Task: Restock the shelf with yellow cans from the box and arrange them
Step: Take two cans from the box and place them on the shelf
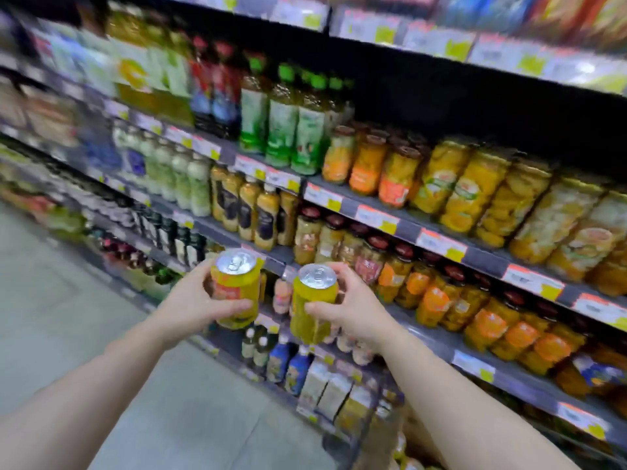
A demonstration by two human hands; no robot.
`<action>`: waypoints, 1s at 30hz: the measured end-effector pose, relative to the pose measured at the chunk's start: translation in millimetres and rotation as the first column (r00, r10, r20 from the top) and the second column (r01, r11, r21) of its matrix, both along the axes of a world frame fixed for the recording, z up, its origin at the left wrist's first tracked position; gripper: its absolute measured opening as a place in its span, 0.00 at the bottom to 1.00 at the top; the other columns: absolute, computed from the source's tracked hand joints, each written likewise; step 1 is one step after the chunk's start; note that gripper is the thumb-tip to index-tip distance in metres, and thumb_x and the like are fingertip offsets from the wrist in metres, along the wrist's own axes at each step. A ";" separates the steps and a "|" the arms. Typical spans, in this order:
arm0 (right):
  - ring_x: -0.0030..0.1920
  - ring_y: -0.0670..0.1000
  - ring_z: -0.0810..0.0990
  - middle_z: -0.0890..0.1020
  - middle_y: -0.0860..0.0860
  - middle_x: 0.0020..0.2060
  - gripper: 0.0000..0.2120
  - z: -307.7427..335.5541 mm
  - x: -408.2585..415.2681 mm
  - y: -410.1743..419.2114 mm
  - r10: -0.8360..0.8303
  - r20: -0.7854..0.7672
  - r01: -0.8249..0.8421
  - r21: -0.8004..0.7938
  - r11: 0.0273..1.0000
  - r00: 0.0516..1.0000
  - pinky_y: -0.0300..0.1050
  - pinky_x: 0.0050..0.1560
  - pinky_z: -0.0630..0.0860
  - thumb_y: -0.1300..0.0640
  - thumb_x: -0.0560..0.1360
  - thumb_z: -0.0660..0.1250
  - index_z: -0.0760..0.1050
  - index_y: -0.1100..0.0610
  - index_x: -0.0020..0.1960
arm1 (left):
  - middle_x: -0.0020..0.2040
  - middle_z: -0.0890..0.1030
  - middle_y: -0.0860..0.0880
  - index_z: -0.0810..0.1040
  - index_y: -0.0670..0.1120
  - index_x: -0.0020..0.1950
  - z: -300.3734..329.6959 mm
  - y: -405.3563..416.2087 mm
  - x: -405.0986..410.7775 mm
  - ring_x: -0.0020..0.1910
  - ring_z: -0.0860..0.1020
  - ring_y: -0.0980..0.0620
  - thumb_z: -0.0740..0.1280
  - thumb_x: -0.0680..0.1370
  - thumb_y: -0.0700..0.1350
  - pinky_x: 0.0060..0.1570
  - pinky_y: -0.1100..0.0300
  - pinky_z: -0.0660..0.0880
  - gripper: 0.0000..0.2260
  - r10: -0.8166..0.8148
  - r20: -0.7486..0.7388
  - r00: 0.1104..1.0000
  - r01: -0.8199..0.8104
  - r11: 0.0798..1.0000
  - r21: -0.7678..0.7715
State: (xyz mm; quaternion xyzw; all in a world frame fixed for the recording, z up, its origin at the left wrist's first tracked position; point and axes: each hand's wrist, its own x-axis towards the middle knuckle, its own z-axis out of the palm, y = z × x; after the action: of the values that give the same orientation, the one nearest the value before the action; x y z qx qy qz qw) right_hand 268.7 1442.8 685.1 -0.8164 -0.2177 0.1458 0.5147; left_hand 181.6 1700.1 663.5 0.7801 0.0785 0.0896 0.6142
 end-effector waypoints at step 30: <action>0.53 0.48 0.83 0.83 0.45 0.53 0.23 120.9 191.1 889.1 0.262 0.064 -0.269 0.160 0.950 0.963 0.54 0.56 0.80 0.52 0.69 0.78 0.73 0.44 0.60 | 0.52 0.84 0.52 0.74 0.57 0.60 112.4 829.0 103.3 0.50 0.83 0.52 0.82 0.46 0.62 0.48 0.55 0.79 0.44 0.440 0.142 0.887 -0.427 0.897 -0.113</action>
State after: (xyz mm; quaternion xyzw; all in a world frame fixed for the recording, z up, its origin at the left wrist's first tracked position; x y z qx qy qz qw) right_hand 459.7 2331.9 806.0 -0.7366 -0.3475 0.1776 0.5524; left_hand 284.9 2529.1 775.9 0.7081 0.2036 0.2850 0.6131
